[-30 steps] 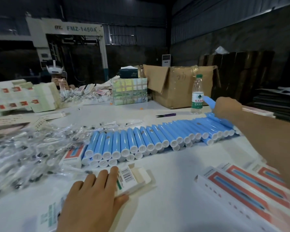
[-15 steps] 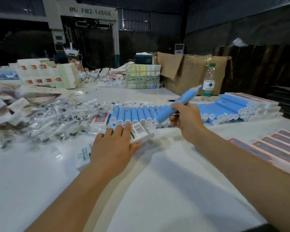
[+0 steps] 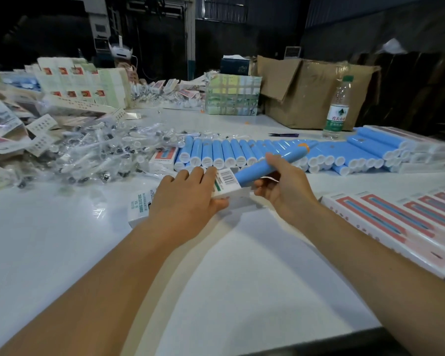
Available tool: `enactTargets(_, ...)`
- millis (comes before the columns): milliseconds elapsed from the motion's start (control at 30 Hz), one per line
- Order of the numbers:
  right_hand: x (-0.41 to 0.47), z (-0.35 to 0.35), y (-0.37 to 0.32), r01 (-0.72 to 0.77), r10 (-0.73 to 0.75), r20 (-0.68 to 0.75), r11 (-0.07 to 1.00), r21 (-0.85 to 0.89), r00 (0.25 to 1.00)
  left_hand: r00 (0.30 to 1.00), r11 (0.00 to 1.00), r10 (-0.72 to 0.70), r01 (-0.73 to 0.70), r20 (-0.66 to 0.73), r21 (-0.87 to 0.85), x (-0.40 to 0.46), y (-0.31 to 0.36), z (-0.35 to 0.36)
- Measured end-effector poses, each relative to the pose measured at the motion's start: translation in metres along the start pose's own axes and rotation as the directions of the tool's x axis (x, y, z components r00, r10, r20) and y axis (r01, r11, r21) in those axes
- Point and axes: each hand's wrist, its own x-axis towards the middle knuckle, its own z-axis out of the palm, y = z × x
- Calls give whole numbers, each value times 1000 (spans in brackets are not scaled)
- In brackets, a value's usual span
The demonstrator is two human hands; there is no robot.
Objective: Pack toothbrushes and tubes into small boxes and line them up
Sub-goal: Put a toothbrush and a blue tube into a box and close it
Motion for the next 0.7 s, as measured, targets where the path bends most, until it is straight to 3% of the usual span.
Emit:
enactTargets(133,6,-7,-4,16,-2,-116,993,121,993,1000,1000,5,-5,-13,-26,0,4,-4)
enactTargets(433,7,-19,-2,241,-299,-190,930,-279,935,1000,999,1,-1,-5,-48,-5,11,-8)
enactTargets(567,-4,-15,11,354,-417,-13,786,-507,909,1000,999,-6,6,1,-44,-5,12,-8)
enactTargets(700,-5,-13,11,328,-403,-50,805,-495,914,1000,999,-12,13,26,-47,-6,11,-6)
